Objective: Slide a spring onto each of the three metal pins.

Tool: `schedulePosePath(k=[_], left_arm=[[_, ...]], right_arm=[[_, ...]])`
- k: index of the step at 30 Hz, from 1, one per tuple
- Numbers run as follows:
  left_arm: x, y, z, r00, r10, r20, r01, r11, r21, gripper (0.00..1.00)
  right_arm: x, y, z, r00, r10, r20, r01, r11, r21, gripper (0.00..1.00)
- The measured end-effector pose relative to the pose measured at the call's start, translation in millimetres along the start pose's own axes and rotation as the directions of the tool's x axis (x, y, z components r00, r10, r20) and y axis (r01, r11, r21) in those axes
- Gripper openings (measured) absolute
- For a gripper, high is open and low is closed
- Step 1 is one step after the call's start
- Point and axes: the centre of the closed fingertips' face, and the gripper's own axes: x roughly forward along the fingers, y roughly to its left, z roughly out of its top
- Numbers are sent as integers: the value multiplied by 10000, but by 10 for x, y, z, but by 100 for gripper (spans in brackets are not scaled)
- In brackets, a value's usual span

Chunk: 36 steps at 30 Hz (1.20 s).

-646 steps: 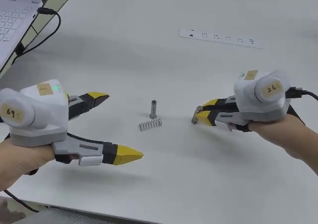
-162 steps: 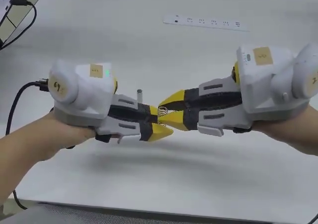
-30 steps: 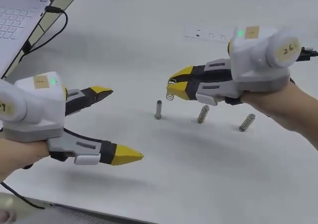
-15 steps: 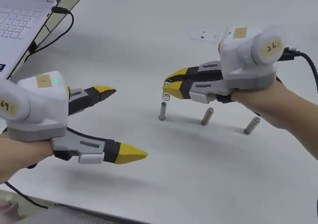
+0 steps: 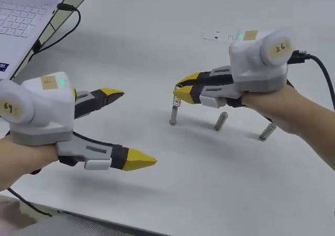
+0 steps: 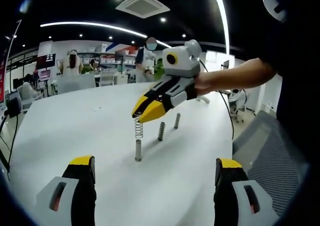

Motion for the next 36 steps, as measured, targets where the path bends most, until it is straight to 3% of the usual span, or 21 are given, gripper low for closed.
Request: schedulePosePath(k=[36], left_arm=[[-4, 23, -41, 9999, 104, -88, -105, 9999, -105, 97]], right_arm=[[124, -1, -214, 9996, 3, -295, 4, 9997, 247, 8]])
